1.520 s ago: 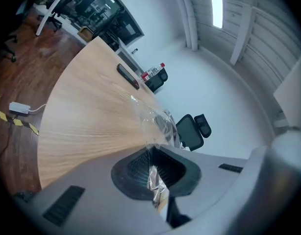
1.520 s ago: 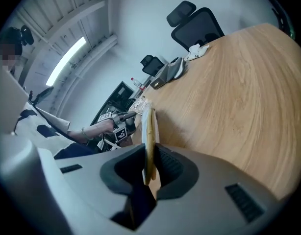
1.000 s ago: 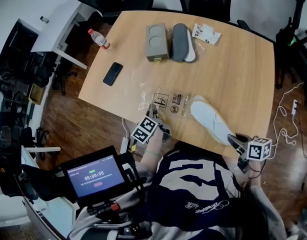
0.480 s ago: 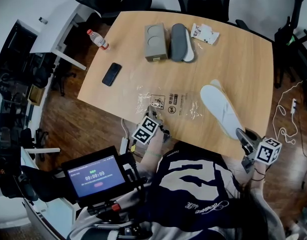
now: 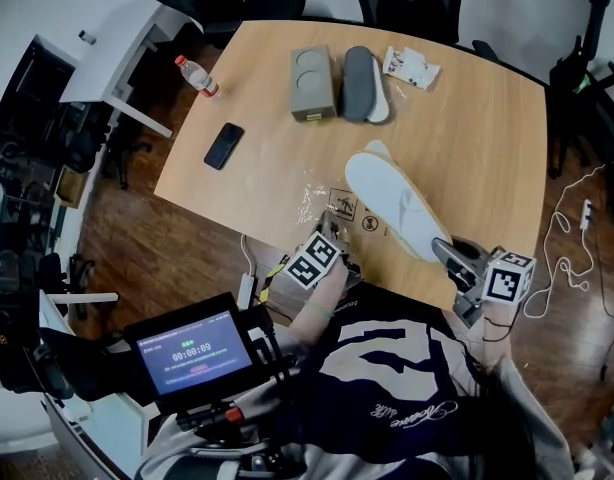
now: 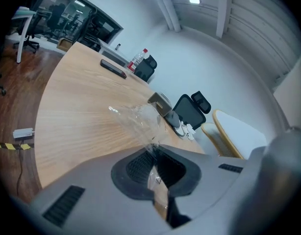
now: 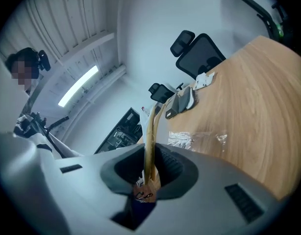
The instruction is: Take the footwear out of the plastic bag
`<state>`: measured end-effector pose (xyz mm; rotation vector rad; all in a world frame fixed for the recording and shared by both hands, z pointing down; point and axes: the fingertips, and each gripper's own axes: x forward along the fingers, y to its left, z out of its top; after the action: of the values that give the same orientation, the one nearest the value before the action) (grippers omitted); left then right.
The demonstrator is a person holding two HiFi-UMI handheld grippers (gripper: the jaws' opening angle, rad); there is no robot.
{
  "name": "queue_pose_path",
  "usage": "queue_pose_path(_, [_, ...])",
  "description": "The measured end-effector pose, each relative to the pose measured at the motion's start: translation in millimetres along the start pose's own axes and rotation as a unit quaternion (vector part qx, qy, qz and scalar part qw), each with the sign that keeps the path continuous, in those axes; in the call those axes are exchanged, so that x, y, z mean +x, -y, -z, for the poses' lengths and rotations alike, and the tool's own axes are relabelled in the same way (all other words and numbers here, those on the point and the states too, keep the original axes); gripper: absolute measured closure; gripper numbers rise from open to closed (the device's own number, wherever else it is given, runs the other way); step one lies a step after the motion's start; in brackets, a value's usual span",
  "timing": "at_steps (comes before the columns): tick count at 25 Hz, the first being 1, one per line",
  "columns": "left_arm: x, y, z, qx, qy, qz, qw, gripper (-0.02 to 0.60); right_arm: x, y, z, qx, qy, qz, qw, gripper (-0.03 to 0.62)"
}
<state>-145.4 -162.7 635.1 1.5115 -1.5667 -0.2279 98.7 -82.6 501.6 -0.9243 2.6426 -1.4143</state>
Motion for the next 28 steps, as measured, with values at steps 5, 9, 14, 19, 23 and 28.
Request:
queue_pose_path(5, [2,20,22,0.009,-0.027,0.021,0.9994,0.577,38,11,25,0.042,-0.039,0.004,0.998,0.540])
queue_pose_path(9, [1,25,27,0.016,-0.035,0.026,0.9989,0.577,50,31,47,0.060,-0.066,0.044,0.995,0.540])
queue_pose_path(14, [5,32,33,0.041,-0.059,0.046,0.9964,0.577,50,57,58,0.057,-0.083,0.109,0.989,0.539])
queue_pose_path(19, [10,42,41,0.042,-0.096,0.096,0.9899,0.569,46,83,69,0.037,-0.110,0.175,0.978,0.534])
queue_pose_path(23, [6,43,38,0.024,-0.119,0.123,0.9849,0.447,45,95,72,0.025,-0.118,0.202,0.972,0.528])
queue_pose_path(28, [-15,22,25,0.054,-0.115,0.093,0.9876,0.379,44,102,74,0.026,-0.117,0.213,0.970,0.525])
